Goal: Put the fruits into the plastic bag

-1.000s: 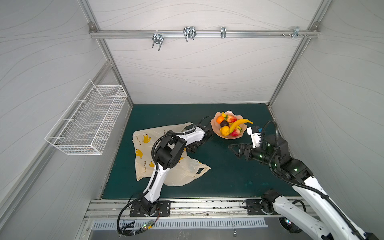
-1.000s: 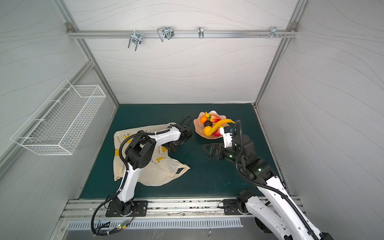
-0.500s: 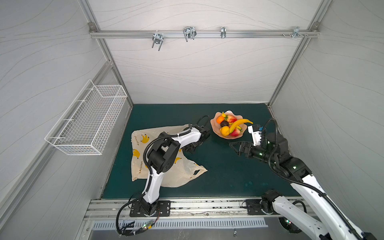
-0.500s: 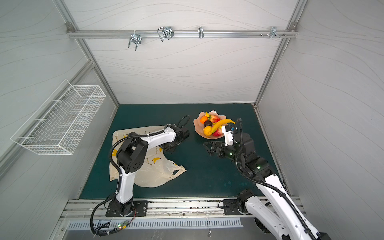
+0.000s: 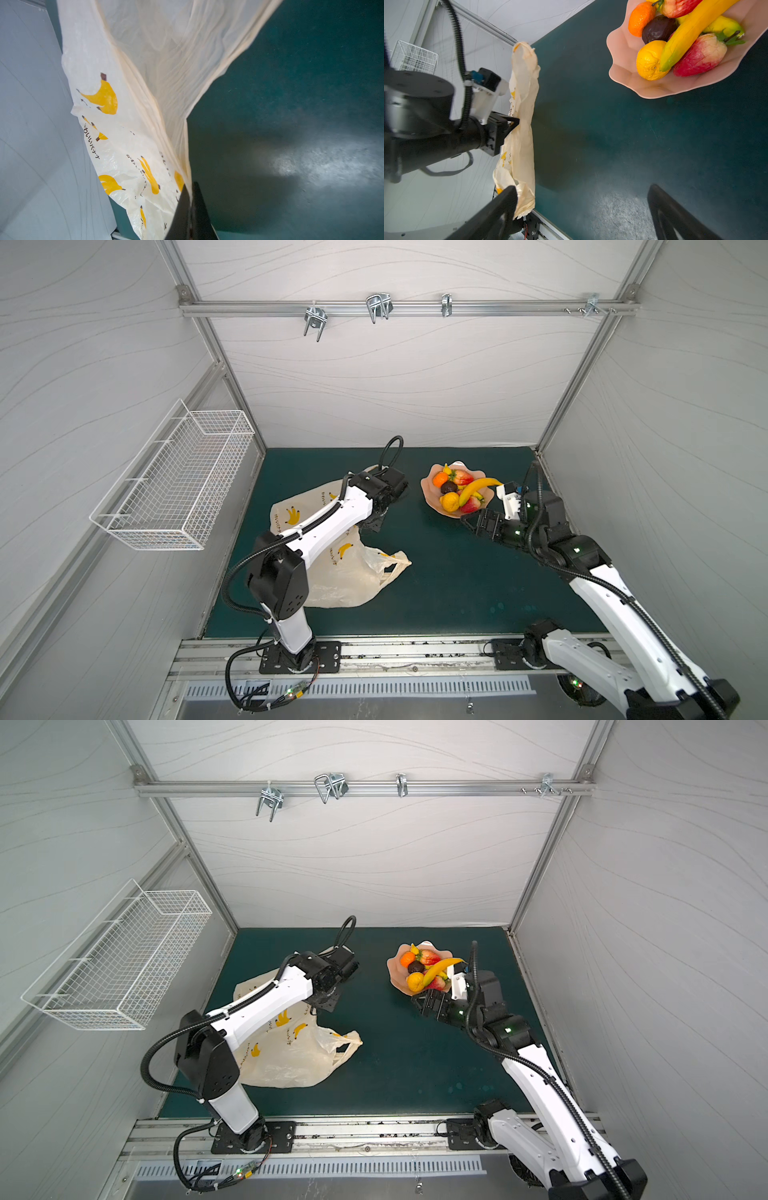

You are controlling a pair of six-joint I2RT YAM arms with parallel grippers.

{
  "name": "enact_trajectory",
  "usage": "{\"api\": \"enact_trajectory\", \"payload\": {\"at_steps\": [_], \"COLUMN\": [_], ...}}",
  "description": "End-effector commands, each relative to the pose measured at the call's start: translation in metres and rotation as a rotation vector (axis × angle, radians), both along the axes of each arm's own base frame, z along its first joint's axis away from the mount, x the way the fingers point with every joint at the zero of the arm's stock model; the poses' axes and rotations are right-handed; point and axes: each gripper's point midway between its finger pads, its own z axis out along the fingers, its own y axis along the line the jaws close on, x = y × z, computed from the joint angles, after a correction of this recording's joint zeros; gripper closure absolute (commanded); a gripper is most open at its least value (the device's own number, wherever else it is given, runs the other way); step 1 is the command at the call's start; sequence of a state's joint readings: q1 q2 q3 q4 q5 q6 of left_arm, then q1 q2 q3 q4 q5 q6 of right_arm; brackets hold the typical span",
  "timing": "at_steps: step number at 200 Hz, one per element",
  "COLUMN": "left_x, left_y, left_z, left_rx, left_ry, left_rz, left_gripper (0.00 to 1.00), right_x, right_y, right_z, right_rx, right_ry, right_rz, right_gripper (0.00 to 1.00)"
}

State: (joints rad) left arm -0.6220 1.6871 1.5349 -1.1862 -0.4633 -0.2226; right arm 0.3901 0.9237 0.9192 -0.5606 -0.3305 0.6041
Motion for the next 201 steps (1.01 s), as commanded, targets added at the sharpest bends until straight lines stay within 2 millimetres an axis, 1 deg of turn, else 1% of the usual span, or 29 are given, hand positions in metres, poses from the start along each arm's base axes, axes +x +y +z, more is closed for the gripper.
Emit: {"api": "enact_trajectory", "payload": {"at_steps": [1, 21, 31, 43, 45, 57, 64, 71, 77, 85, 99, 111, 123, 135, 149, 167, 186, 201], "left_x": [-0.005, -0.009, -0.013, -0.018, -0.019, -0.022, -0.025, -0.026, -0.029, -0.03, -0.035, -0.037, -0.038, -0.039, -0.039, -0.037, -0.037, -0.041], "left_y": [-0.009, -0.017, -0.025, -0.035, -0.037, -0.049, -0.056, -0.061, -0.065, -0.07, -0.076, -0.082, -0.086, -0.091, -0.094, -0.094, -0.096, -0.097], "left_z": [0.017, 0.026, 0.03, 0.034, 0.035, 0.035, 0.031, 0.026, 0.017, 0.007, -0.01, -0.02, -0.03, -0.039, -0.047, -0.052, -0.055, -0.06], "left_rx": [-0.124, -0.209, -0.262, -0.331, -0.344, -0.414, -0.449, -0.472, -0.49, -0.508, -0.499, -0.468, -0.477, -0.515, -0.543, -0.551, -0.566, -0.556], "left_ry": [0.008, 0.009, 0.018, 0.029, 0.03, 0.042, 0.059, 0.07, 0.094, 0.113, 0.154, 0.15, 0.153, 0.16, 0.163, 0.155, 0.157, 0.182], "left_rz": [-0.034, -0.07, -0.102, -0.133, -0.138, -0.176, -0.196, -0.198, -0.2, -0.197, -0.183, -0.196, -0.172, -0.129, -0.086, -0.038, -0.028, -0.032], "left_gripper": [1.0, 1.0, 1.0, 1.0, 1.0, 1.0, 1.0, 1.0, 1.0, 1.0, 1.0, 1.0, 0.93, 0.8, 0.73, 0.71, 0.77, 0.76], "right_x": [0.005, 0.015, 0.019, 0.022, 0.023, 0.028, 0.031, 0.035, 0.038, 0.042, 0.045, 0.045, 0.043, 0.04, 0.034, 0.028, 0.023, 0.023], "right_y": [0.015, 0.035, 0.048, 0.062, 0.065, 0.077, 0.079, 0.077, 0.073, 0.062, 0.048, 0.037, 0.028, 0.027, 0.027, 0.027, 0.026, 0.026], "right_z": [0.003, -0.005, -0.013, -0.016, -0.019, -0.025, -0.03, -0.036, -0.041, -0.048, -0.053, -0.057, -0.061, -0.061, -0.061, -0.064, -0.071, -0.077], "right_rx": [0.063, 0.117, 0.131, 0.129, 0.124, 0.107, 0.101, 0.094, 0.086, 0.083, 0.111, 0.113, 0.096, 0.114, 0.116, 0.121, 0.13, 0.141], "right_ry": [0.045, 0.105, 0.147, 0.167, 0.177, 0.198, 0.216, 0.238, 0.256, 0.286, 0.31, 0.3, 0.312, 0.329, 0.339, 0.339, 0.354, 0.363], "right_rz": [0.044, 0.106, 0.142, 0.182, 0.186, 0.208, 0.203, 0.182, 0.158, 0.114, 0.071, 0.069, 0.077, 0.12, 0.15, 0.164, 0.164, 0.154], "right_gripper": [0.01, 0.01, 0.01, 0.01, 0.01, 0.01, 0.01, 0.01, 0.01, 0.01, 0.01, 0.01, 0.01, 0.01, 0.01, 0.01, 0.01, 0.01]}}
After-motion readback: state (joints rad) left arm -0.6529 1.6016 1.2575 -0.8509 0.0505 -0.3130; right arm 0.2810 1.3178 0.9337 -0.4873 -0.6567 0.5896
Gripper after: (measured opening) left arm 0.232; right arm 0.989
